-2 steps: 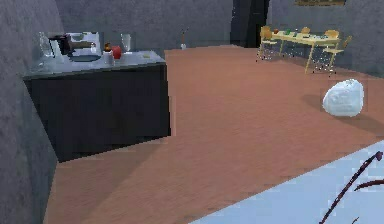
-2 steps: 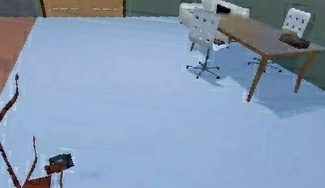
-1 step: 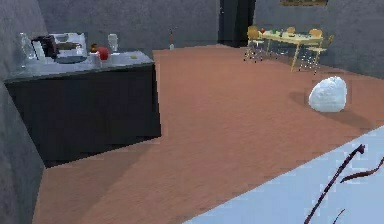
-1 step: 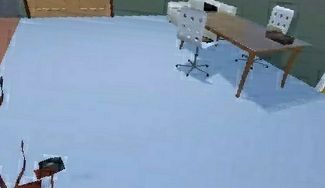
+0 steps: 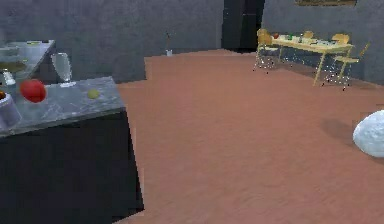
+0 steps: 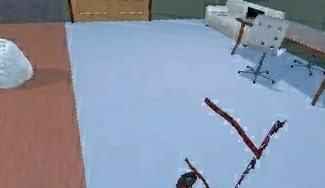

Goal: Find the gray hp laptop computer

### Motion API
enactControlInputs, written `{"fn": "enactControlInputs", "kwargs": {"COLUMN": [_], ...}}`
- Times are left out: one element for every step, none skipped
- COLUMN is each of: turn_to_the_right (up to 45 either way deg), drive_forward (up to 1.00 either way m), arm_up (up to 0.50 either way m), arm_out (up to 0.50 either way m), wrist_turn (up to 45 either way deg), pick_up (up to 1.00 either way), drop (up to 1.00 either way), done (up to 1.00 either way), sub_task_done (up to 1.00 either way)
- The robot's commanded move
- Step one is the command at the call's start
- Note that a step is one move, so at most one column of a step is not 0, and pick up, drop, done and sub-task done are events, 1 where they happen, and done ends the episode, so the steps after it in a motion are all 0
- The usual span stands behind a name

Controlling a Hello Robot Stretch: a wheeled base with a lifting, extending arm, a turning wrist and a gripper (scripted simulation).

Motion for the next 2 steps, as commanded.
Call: {"fn": "enactControlInputs", "kwargs": {"turn_to_the_right": [45.0, 3.0], "drive_forward": [0.0, 0.0], "arm_up": [0.0, 0.0], "arm_out": [0.0, 0.0], "wrist_turn": [0.0, 0.0], "pick_up": [0.0, 0.0], "drop": [0.0, 0.0], "done": [0.0, 0.0], "sub_task_done": [0.0, 0.0]}}
